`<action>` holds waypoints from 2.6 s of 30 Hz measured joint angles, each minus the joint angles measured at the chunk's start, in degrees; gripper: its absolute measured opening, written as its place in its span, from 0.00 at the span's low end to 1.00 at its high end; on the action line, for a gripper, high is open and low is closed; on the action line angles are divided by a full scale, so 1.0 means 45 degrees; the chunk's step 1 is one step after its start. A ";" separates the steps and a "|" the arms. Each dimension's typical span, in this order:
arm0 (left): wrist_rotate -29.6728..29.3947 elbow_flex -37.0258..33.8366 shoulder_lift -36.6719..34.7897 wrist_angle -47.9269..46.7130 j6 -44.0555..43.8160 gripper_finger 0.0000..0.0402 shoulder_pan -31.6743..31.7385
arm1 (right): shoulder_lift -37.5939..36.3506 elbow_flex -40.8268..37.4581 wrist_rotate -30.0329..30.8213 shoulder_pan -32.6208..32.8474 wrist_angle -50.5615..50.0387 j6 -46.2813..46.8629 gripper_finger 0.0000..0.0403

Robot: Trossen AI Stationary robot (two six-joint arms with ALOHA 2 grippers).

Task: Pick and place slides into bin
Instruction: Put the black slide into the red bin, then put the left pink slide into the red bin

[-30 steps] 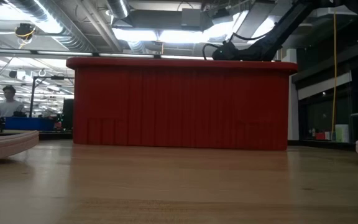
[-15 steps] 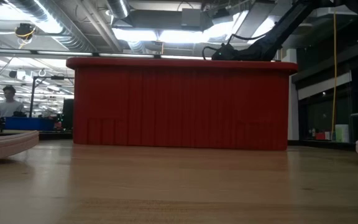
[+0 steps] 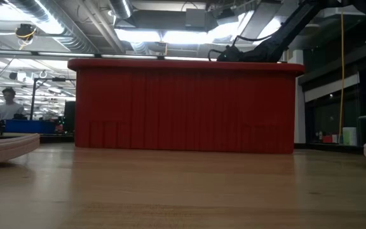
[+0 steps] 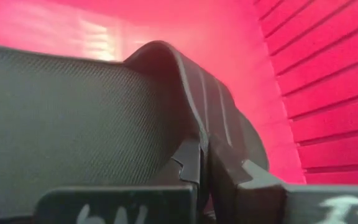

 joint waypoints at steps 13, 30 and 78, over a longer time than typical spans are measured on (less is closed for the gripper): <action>0.0000 0.0000 0.0000 0.0000 0.0005 0.23 0.0000 | 0.0000 -0.0002 -0.0328 0.0005 -0.0896 -0.0227 0.04; 0.0000 0.0000 -0.0001 0.0000 0.0013 0.23 0.0000 | -0.0007 -0.0010 -0.0531 -0.0005 -0.1352 -0.0186 0.10; 0.1499 -0.0005 -0.0005 0.0045 0.0044 0.23 0.0000 | -0.1923 0.0651 0.0242 0.0826 -0.3606 0.2127 0.26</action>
